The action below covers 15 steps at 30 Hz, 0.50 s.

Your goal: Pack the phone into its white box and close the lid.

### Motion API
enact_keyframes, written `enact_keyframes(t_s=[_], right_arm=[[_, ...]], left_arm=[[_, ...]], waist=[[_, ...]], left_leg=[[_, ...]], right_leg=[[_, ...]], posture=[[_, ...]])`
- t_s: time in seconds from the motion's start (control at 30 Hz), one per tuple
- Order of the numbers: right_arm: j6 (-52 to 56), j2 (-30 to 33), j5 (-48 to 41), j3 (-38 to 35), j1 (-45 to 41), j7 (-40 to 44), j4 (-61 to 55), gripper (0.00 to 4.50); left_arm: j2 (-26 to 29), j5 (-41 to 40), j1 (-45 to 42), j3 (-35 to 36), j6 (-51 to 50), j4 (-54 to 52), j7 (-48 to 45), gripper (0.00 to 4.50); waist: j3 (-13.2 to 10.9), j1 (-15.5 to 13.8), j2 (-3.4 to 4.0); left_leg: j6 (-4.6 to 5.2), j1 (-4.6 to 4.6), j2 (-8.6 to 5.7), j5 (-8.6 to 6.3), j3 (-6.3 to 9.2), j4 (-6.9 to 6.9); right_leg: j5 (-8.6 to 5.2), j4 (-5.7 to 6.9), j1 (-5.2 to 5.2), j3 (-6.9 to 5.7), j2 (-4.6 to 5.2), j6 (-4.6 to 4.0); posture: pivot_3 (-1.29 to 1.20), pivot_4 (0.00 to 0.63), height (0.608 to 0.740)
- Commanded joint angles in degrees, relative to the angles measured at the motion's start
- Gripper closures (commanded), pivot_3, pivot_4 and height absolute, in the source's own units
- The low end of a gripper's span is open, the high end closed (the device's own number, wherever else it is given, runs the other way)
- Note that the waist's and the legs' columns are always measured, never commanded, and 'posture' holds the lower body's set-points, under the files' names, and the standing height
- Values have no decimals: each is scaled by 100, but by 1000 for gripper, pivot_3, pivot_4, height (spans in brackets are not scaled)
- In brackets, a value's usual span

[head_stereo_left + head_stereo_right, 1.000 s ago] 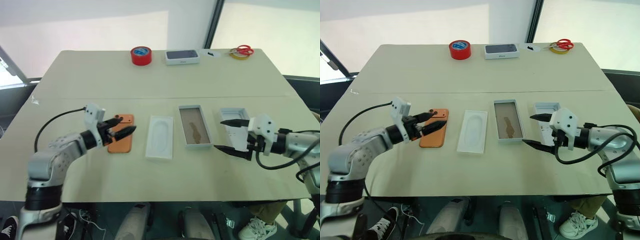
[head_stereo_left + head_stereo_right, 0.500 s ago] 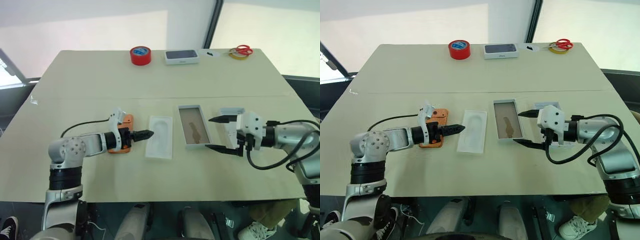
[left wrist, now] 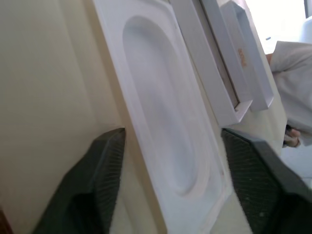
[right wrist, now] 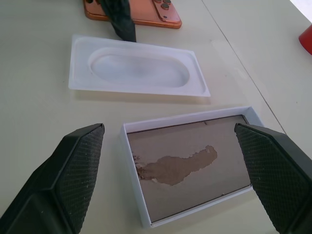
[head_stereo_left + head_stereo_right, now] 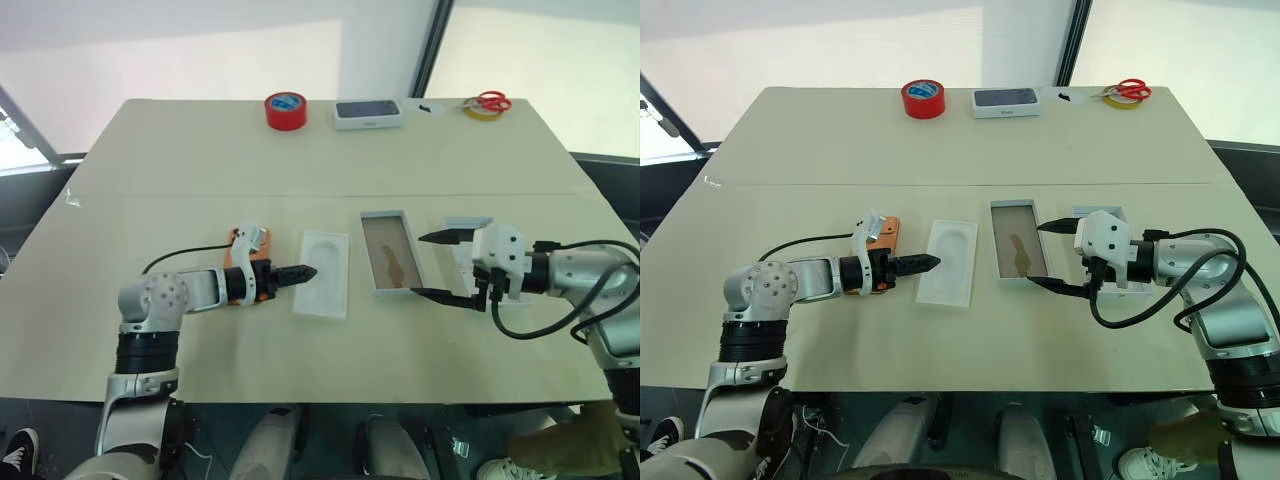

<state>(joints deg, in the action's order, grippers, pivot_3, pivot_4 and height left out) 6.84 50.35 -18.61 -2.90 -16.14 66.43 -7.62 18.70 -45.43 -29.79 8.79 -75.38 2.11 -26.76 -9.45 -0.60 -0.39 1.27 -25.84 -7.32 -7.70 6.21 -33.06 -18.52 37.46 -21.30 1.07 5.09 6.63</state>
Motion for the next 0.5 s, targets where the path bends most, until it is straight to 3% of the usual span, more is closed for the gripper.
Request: enact_keyframes(t_s=[0.03,0.13,0.5], right_arm=[[-208,-50,45,-58,40,-38,-55,0],[-380,-55,160,52,97,23,31,0],[-772,-464,607,896,-520,424,1080,0]], left_arm=[[49,102,-25,56,108,78,24,2806],[51,106,-15,132,101,131,32,4377],[-258,116,-194,684,362,297,430,4459]], waist=[[0,-9,0],[2,-9,1],[3,0,1]], left_leg=[[0,0,0,0,0,0],[0,0,0,0,0,0],[-1,7,1,0,0,0]], right_leg=[[0,0,0,0,0,0],[0,0,0,0,0,0],[1,1,4,-1,-2,0]], posture=[[0,150,740],[0,150,740],[0,150,740]])
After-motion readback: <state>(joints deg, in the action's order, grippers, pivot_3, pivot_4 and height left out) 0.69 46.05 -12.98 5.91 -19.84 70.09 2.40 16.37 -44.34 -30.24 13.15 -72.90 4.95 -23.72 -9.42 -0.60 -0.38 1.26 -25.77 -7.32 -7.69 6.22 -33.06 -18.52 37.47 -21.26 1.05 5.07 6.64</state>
